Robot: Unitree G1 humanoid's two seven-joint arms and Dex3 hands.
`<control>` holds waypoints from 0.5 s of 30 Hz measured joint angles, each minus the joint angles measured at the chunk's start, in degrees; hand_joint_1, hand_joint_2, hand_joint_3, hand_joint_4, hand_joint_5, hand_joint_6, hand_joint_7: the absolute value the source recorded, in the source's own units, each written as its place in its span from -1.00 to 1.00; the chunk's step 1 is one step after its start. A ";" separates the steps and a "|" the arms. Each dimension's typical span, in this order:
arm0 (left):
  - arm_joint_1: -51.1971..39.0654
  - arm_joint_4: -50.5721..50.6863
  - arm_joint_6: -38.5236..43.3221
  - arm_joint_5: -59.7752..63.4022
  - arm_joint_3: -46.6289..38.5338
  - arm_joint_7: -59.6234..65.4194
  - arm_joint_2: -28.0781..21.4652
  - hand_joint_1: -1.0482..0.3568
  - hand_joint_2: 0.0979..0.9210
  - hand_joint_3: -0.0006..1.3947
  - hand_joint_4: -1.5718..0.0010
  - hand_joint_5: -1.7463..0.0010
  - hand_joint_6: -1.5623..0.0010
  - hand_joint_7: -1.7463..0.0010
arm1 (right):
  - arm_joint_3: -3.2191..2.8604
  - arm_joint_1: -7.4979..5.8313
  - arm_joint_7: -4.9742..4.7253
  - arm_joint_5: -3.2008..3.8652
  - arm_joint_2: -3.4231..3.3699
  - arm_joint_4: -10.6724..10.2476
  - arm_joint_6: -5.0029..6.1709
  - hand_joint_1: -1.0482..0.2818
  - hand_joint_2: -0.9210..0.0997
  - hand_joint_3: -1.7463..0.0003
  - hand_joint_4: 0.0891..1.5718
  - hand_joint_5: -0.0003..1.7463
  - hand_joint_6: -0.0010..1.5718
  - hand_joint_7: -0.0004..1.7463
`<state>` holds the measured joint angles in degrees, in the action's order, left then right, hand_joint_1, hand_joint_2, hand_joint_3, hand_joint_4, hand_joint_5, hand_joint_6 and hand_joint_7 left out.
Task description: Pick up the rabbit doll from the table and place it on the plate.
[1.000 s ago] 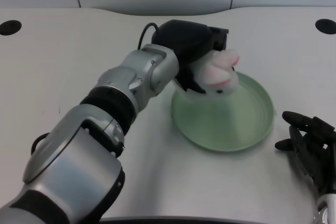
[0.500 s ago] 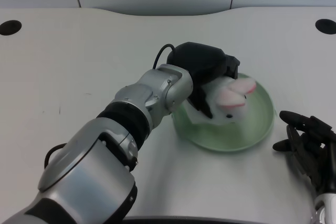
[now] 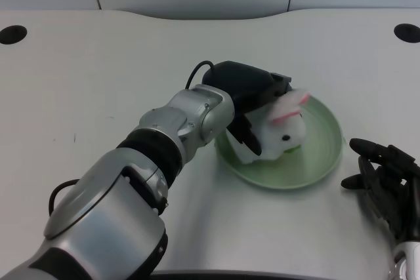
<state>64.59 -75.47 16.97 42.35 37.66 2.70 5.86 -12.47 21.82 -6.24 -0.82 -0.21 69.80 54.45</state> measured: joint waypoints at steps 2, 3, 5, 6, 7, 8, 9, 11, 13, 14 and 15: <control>0.00 0.00 -0.03 0.00 0.02 -0.75 -0.05 -0.91 1.00 -0.88 1.00 0.99 1.00 1.00 | -0.03 0.06 0.05 0.01 0.01 0.05 0.00 0.00 -1.00 0.64 0.11 0.25 0.15 -0.56; 0.00 0.00 -0.09 -0.01 0.00 -0.99 -0.05 -0.92 1.00 -0.87 1.00 1.00 1.00 1.00 | -0.06 0.12 0.15 0.03 0.04 0.14 0.00 0.00 -1.00 0.64 0.10 0.25 0.15 -0.56; 0.00 0.00 -0.50 -0.12 -0.19 -1.57 -0.06 -0.93 1.00 -0.86 1.00 1.00 1.00 1.00 | -0.14 0.18 0.43 0.08 0.13 0.30 0.00 0.00 -1.00 0.65 0.10 0.24 0.15 -0.56; 0.01 0.00 -0.74 -0.21 -0.46 -1.88 -0.06 -0.94 1.00 -0.86 1.00 1.00 1.00 1.00 | -0.17 0.21 0.48 0.09 0.16 0.33 0.00 -0.01 -1.00 0.65 0.09 0.24 0.15 -0.56; 0.01 0.00 -1.04 -0.29 -0.74 -1.93 -0.07 -0.94 1.00 -0.86 1.00 1.00 1.00 1.00 | -0.18 0.24 0.42 0.07 0.19 0.36 0.00 0.00 -1.00 0.65 0.09 0.24 0.15 -0.56; 0.01 0.00 -1.18 -0.41 -1.08 -1.93 -0.12 -0.94 1.00 -0.86 1.00 1.00 1.00 1.00 | -0.19 0.27 0.35 0.06 0.21 0.37 0.00 0.00 -1.00 0.65 0.08 0.23 0.14 -0.56; 0.01 0.00 -1.21 -0.80 -1.63 -1.95 -0.21 -0.93 1.00 -0.87 1.00 1.00 1.00 1.00 | -0.20 0.28 0.33 0.07 0.23 0.37 -0.01 0.01 -1.00 0.64 0.09 0.23 0.14 -0.56; 0.01 0.03 -1.11 -2.43 -3.07 -2.01 -0.56 -0.91 1.00 -0.88 1.00 1.00 1.00 1.00 | -0.25 0.30 0.54 0.14 0.23 0.37 -0.01 0.01 -1.00 0.64 0.09 0.23 0.14 -0.56; -0.03 0.14 -0.57 -3.96 -4.61 -2.58 -1.38 -0.90 1.00 -0.88 1.00 1.00 1.00 1.00 | -0.29 0.31 0.82 0.28 0.23 0.37 -0.01 0.01 -1.00 0.64 0.08 0.23 0.14 -0.56; -0.06 0.30 0.01 -4.76 -5.28 -2.85 -2.06 -0.90 1.00 -0.86 1.00 1.00 1.00 1.00 | -0.29 0.32 0.76 0.29 0.23 0.37 -0.01 0.00 -1.00 0.65 0.08 0.22 0.15 -0.56; -0.28 0.69 0.82 -5.62 -6.39 -3.00 -2.82 -0.89 1.00 -0.86 1.00 1.00 1.00 1.00 | -0.30 0.33 0.74 0.29 0.25 0.37 -0.02 -0.01 -1.00 0.65 0.08 0.22 0.15 -0.56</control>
<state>64.30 -74.78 17.79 36.73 31.27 -0.30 3.04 -12.77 22.15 -5.50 -0.53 0.04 70.17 54.42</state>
